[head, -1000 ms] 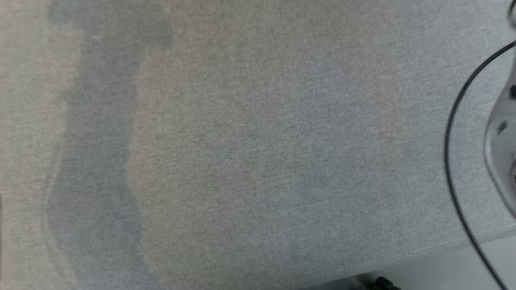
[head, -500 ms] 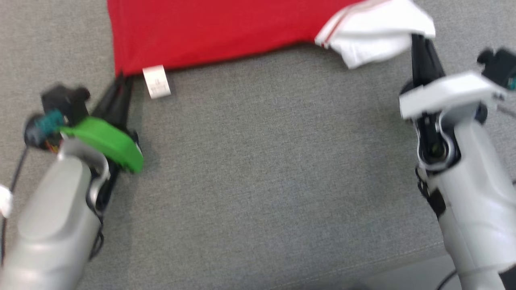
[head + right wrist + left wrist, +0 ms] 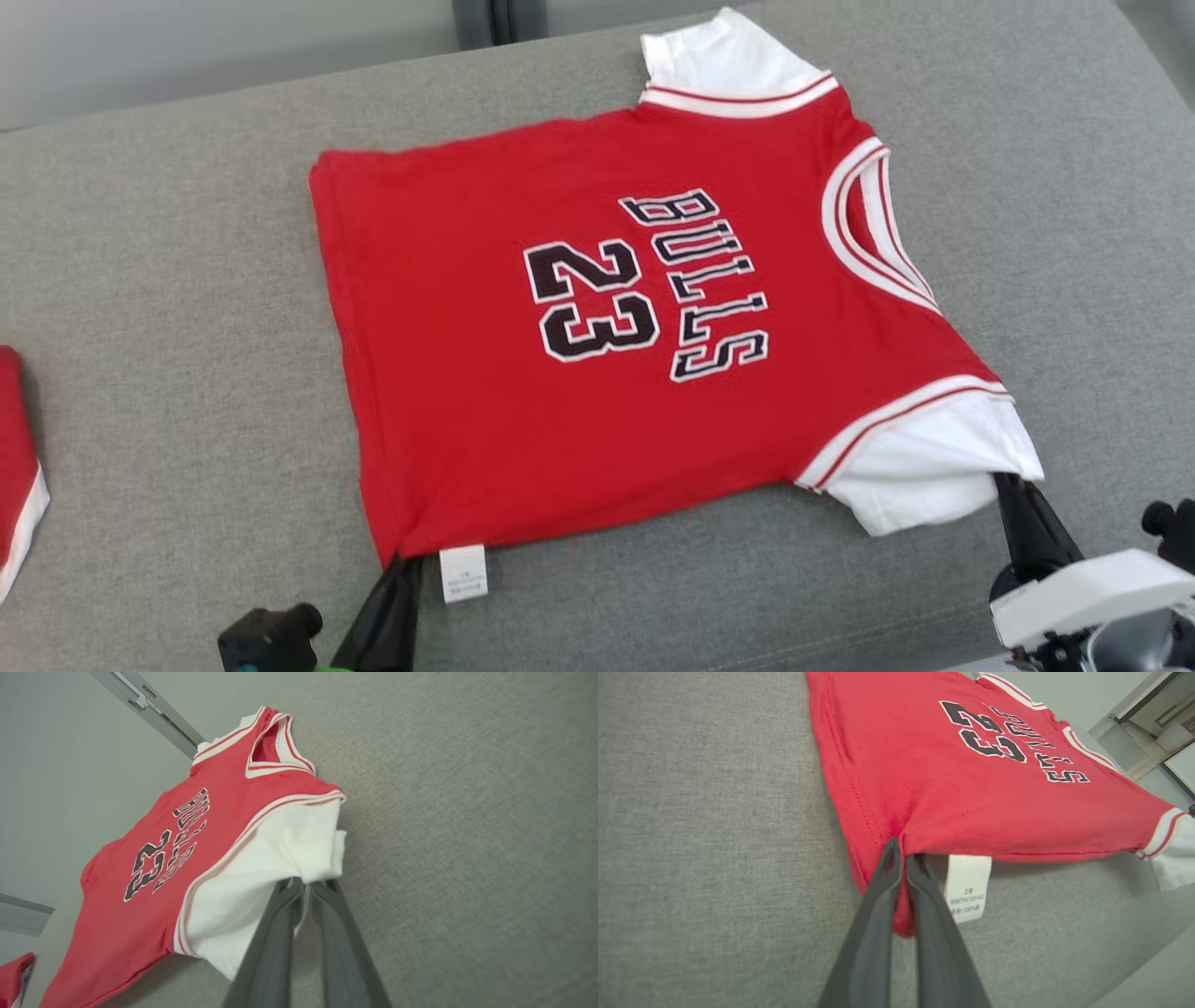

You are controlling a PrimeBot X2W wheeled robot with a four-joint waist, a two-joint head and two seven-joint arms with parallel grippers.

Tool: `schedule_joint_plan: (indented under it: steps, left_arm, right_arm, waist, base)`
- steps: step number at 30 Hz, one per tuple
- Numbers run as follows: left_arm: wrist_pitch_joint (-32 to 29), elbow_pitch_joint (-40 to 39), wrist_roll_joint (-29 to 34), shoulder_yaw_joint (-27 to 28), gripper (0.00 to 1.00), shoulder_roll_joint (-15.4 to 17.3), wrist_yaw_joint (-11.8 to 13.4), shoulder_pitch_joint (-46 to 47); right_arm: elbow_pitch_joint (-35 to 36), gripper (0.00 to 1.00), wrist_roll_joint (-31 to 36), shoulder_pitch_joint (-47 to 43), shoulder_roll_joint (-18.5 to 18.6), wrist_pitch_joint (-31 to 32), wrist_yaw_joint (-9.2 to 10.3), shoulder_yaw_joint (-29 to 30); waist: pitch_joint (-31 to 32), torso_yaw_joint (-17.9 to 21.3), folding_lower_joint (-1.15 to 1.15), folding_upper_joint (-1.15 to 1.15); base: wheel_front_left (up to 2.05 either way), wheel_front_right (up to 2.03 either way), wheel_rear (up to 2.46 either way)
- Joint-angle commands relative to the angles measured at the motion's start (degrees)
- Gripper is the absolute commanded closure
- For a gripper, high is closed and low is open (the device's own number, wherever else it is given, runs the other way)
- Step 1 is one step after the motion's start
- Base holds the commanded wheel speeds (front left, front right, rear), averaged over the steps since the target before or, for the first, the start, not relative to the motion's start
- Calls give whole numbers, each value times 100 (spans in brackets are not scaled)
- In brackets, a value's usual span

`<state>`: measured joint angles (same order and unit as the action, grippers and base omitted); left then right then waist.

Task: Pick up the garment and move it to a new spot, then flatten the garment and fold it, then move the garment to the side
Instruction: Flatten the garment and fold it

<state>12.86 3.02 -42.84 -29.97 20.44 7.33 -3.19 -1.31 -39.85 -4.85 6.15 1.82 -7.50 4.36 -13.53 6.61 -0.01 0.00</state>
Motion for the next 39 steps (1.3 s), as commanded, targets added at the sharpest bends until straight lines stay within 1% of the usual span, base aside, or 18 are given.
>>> schedule_joint_plan:
  steps: [1, 4, 9, 13, 18, 21, 25, 27, 28, 29, 30, 33, 35, 39]
  left_arm:
    - [-71, -257, -42, 12, 100, 67, 120, -124]
    - [-290, -693, -79, -25, 100, 136, 243, -241]
    - [-799, -1022, -39, -51, 100, 299, 310, 222]
    - [-1369, -1036, -106, -102, 100, 381, 272, 729]
    - [-1987, -905, -224, -52, 100, 458, 251, 1409]
    - [-2280, -714, -249, -11, 100, 503, 242, 1836]
    - [-2551, -341, -396, 28, 100, 413, 143, 2322]
    - [-2632, -120, -352, -5, 100, 408, 126, 2521]
    - [-2674, -6, -333, -31, 99, 376, 133, 2591]
    - [-2677, 58, -317, -59, 84, 356, 105, 2632]
    - [-2643, 109, -331, -59, 1, 318, 93, 2658]
    - [-2567, 162, -306, -43, 0, 383, 102, 2548]
    - [-2453, 66, -248, 3, 0, 472, 189, 2356]
    - [-2223, -482, -419, 189, 0, 527, 405, 1800]
  right_arm:
    - [202, 100, 86, -174, -37, 144, 2, 126]
    - [522, 100, 330, -280, -111, 396, 2, 369]
    - [657, 100, 634, 268, -199, 880, 2, 464]
    - [396, 100, 859, 1002, -234, 1250, 2, 433]
    - [2, 100, 1236, 1838, -72, 1678, 2, 397]
    - [-217, 100, 1363, 2294, 35, 1859, 2, 387]
    - [-608, 100, 1415, 2820, 147, 2092, 2, 278]
    - [-791, 100, 1501, 3050, 209, 2122, 2, 267]
    - [-887, 84, 1568, 3159, 250, 2105, 2, 210]
    - [-946, 51, 1593, 3219, 259, 2080, 2, 144]
    - [-988, 0, 1633, 3276, 282, 2008, 2, 82]
    - [-1022, 0, 1720, 3309, 391, 1722, 2, 7]
    - [-951, 0, 1740, 3166, 490, 1567, 2, -110]
    - [-624, 0, 1691, 2717, 777, 1468, 2, -214]
  waist:
    - [75, -78, 1, 0]
    - [19, -134, 1, 0]
    - [-101, -181, 1, 0]
    - [-228, -217, 1, 0]
    - [-413, -298, 1, 0]
    - [-536, -350, 1, 0]
    - [-679, -392, 1, 0]
    - [-727, -401, 1, 0]
    - [-749, -399, 1, 0]
    - [-763, -396, 1, 0]
    - [-777, -390, 1, 0]
    - [-769, -375, 1, 0]
    - [-726, -348, 1, 0]
    - [-644, -305, 1, 0]
  base:
    - [0, 0, 0]
    - [0, 0, 0]
    - [0, 0, 0]
    - [0, 0, 0]
    - [0, 0, 0]
    - [0, 0, 0]
    - [0, 0, 0]
    - [0, 0, 0]
    - [0, 0, 0]
    - [0, 0, 0]
    - [0, 0, 0]
    - [0, 0, 0]
    - [0, 0, 0]
    - [0, 0, 0]
